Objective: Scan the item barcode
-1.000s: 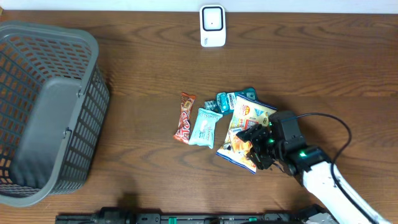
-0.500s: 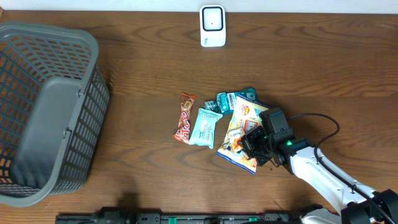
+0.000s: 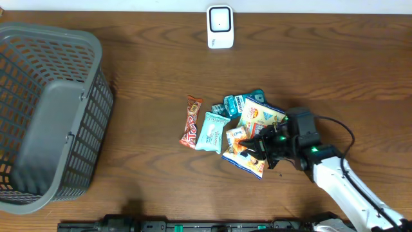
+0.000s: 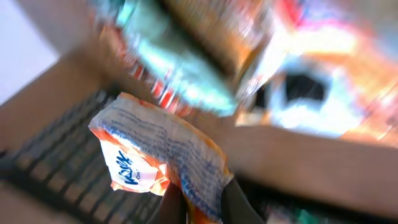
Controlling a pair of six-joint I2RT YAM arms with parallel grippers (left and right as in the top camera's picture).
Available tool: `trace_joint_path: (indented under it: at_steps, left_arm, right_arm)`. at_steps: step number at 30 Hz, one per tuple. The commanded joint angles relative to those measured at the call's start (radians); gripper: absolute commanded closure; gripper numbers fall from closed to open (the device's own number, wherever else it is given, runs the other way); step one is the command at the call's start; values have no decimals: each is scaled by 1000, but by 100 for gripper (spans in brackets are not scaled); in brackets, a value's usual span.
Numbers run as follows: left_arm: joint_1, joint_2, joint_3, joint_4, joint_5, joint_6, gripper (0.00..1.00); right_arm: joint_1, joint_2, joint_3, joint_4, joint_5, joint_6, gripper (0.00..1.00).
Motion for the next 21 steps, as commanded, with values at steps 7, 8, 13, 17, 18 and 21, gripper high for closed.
trace_joint_path:
  at_steps: [7, 8, 13, 17, 18, 21]
  left_arm:
    - [-2, -7, -48, 42, -31, -2, 1]
    - [-2, -7, -66, 59, -53, -2, 1]
    - [-1, -7, -247, 216, -105, -3, 1]
    - [-1, -8, -390, 341, -105, -2, 1]
    - [-1, -8, -425, 361, -109, -2, 1]
    - [-1, -8, -507, 369, -151, -2, 1]
  right_arm:
    - [-23, -14, 6, -42, -446, -14, 95]
    - [-23, -14, 6, -42, -449, -22, 94]
    - [-22, -14, 5, -42, -447, -43, 98]
    - [-23, -14, 6, -42, -456, -51, 98]
    - [-23, -14, 6, -42, -463, -54, 95]
    - [-23, -14, 5, -42, -477, -55, 87]
